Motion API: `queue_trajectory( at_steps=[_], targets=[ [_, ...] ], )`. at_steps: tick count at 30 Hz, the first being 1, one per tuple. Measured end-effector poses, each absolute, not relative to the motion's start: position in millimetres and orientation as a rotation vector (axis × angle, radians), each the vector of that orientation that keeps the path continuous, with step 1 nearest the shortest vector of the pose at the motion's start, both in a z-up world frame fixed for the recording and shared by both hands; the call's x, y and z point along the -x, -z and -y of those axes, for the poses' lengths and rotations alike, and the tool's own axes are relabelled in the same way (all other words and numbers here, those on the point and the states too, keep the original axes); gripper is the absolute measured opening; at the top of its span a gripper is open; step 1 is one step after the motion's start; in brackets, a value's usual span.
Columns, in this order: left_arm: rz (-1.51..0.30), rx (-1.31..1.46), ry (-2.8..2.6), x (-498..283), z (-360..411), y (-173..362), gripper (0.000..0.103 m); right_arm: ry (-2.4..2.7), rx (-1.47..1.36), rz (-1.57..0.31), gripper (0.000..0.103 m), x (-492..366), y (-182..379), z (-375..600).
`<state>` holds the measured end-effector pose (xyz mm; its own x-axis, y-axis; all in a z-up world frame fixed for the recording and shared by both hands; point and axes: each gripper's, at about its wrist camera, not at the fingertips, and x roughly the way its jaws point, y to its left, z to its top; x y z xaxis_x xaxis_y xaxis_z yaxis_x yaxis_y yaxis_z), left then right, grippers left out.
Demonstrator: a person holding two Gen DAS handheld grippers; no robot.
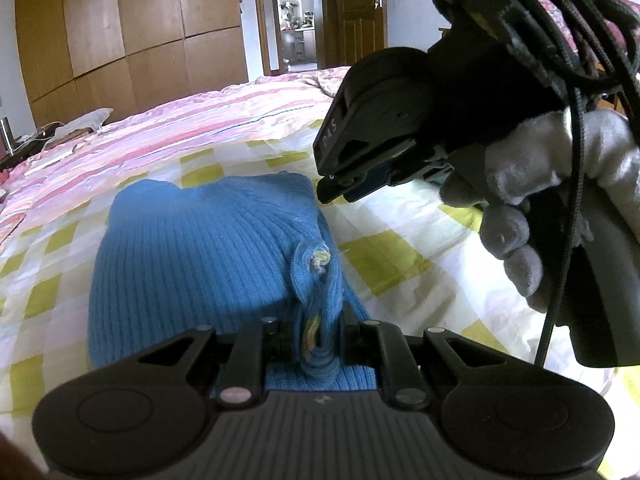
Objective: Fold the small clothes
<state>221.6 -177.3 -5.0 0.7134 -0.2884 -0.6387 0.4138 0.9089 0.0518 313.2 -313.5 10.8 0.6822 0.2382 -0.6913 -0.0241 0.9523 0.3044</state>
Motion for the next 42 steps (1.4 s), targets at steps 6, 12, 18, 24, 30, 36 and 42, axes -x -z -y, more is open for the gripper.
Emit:
queue_trajectory(
  at_steps=[6,12,18,24,30,36,42],
  targets=[
    [-0.671,-0.193,0.405,-219,175,3,0.021,-0.209,-0.302,-0.761,0.018,-302,-24,308],
    [-0.651,-0.183,0.470,-197,159,-7,0.024,-0.354,-0.256,-0.791,0.018,-290,-25,289],
    [-0.627,-0.173,0.483,-174,130,-21,0.025,-0.283,-0.156,-0.845,0.018,-287,-12,284],
    [-0.623,-0.094,0.394,-176,80,-34,0.027,-0.250,-0.200,-0.829,0.023,-273,-17,291],
    [-0.641,0.001,0.298,-194,47,-28,0.033,-0.330,-0.324,-0.829,0.025,-246,-23,290],
    [-0.664,0.033,0.252,-212,42,-14,0.038,-0.328,-0.227,-0.892,0.025,-240,-8,267],
    [-0.658,-0.022,0.294,-202,50,-8,0.041,-0.279,-0.246,-0.888,0.005,-234,-5,287]
  ],
)
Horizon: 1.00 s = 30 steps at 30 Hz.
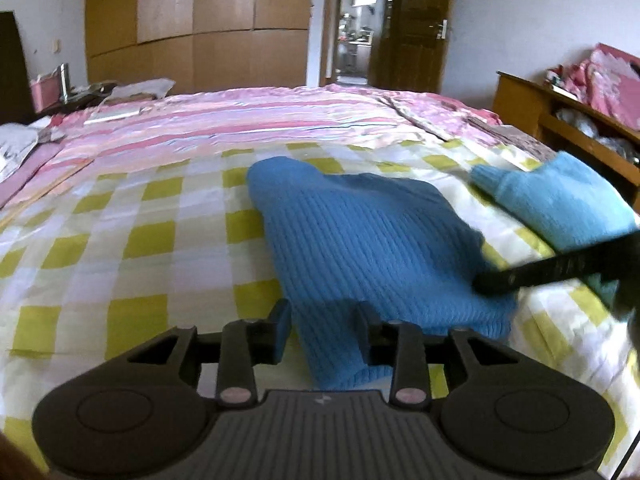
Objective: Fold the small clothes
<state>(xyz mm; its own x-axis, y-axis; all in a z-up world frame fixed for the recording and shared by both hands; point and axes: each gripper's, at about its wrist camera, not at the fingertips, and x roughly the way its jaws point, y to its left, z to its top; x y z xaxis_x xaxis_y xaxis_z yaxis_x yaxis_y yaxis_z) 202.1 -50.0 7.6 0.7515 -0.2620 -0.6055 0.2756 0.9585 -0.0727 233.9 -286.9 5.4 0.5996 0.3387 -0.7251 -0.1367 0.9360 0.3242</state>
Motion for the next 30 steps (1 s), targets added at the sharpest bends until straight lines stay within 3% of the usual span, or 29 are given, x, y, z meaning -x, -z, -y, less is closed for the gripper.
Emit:
queue_trajectory(
  at_steps=[6,11,14,16,20,26,30],
  targets=[
    [-0.736,-0.080,0.298,-206,58,10,0.043,-0.248,-0.255,-0.925,0.006,-231,5,298],
    [-0.723,-0.005,0.318,-203,46,-5,0.043,-0.272,-0.338,-0.881,0.018,-227,-6,306],
    [-0.691,0.053,0.321,-205,36,-16,0.045,-0.277,-0.368,-0.825,0.034,-224,-17,310],
    [-0.681,0.101,0.319,-210,32,-20,0.046,-0.269,-0.398,-0.794,0.052,-227,-20,310],
    [-0.663,0.159,0.313,-223,33,-21,0.049,-0.248,-0.470,-0.785,0.059,-244,-11,308],
    [-0.729,0.157,0.316,-249,50,2,0.054,-0.243,-0.501,-0.860,0.059,-264,19,295],
    [-0.714,0.102,0.340,-242,55,3,0.055,-0.261,-0.523,-0.868,0.038,-253,27,292]
  ],
)
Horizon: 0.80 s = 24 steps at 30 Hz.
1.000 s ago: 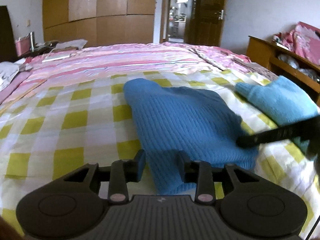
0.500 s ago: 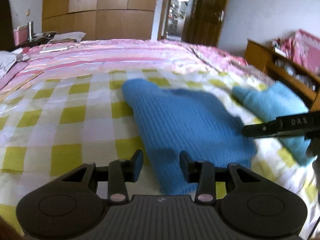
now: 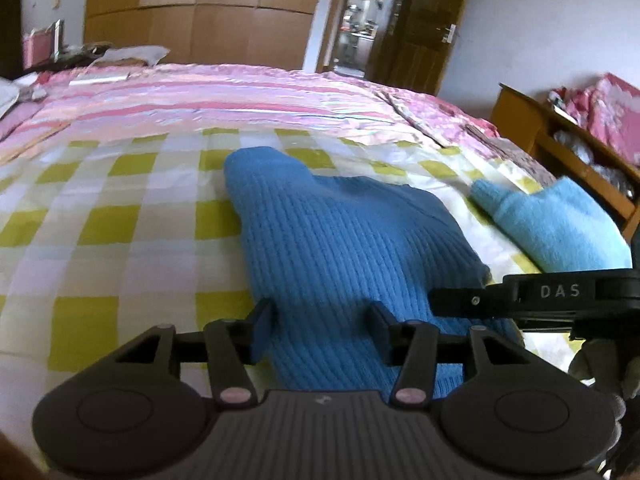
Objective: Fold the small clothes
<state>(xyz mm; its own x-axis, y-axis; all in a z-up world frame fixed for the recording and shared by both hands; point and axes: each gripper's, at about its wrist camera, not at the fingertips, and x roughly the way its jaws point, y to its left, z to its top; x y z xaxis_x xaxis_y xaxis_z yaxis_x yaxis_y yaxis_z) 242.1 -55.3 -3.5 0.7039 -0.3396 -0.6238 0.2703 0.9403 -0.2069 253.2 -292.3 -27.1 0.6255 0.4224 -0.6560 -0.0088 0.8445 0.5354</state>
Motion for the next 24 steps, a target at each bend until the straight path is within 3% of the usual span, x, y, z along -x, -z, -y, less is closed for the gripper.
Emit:
queue_trajectory(
  at_steps=[1,4,9,18,24],
  targets=[
    [-0.711,0.090,0.347,-240,56,3,0.055,-0.261,-0.528,-0.872,0.031,-250,27,292],
    [-0.714,0.065,0.369,-229,57,3,0.055,-0.276,-0.554,-0.881,0.022,-232,25,295],
    [-0.706,-0.028,0.435,-197,65,1,0.055,-0.288,-0.532,-0.916,0.022,-199,20,298],
    [-0.658,-0.040,0.441,-191,63,-15,0.055,-0.206,-0.491,-0.795,0.042,-188,-15,315],
    [-0.646,-0.041,0.419,-204,69,-14,0.055,-0.141,-0.472,-0.745,0.046,-239,-14,316]
  ],
)
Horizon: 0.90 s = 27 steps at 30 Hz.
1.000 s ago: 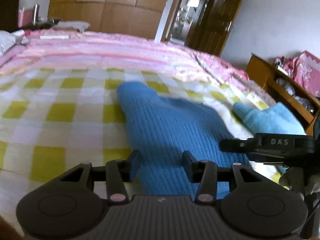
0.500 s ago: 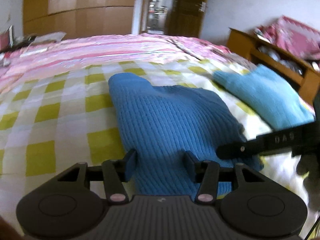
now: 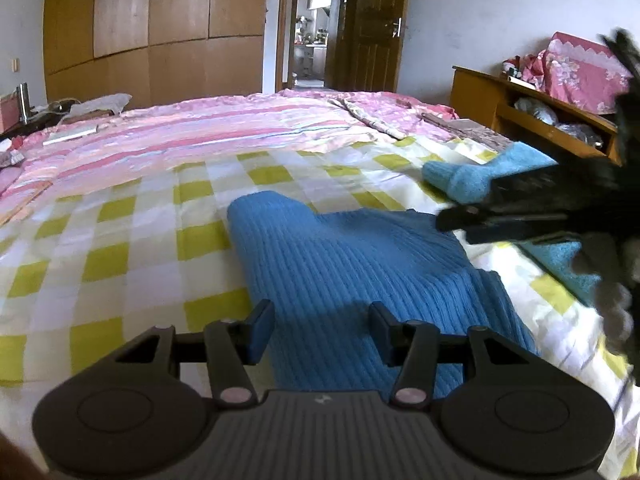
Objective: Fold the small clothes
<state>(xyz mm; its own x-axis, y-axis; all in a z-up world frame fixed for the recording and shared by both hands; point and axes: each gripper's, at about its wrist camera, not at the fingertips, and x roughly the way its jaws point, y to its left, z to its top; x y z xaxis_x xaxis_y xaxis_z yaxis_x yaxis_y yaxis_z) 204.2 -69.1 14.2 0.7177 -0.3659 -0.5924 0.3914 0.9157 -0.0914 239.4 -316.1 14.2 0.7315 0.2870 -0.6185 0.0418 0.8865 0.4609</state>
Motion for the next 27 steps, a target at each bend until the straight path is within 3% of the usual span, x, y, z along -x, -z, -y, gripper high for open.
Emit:
queue_trajectory(
  at_steps=[3,5,6,10,27],
  targets=[
    [-0.651,-0.049,0.414,-209,76,-10,0.055,-0.102,-0.440,-0.776,0.046,-262,-2,310],
    [-0.643,-0.065,0.419,-207,78,-10,0.055,-0.109,-0.428,-0.809,0.036,-269,7,307],
    [-0.640,-0.071,0.422,-206,79,-9,0.055,-0.116,-0.445,-0.813,0.024,-267,10,309],
    [-0.623,-0.087,0.431,-200,79,-8,0.055,-0.110,-0.471,-0.773,0.016,-247,9,317],
    [-0.591,-0.163,0.421,-188,92,-4,0.057,-0.084,-0.425,-0.582,0.015,-203,-23,310]
  ],
)
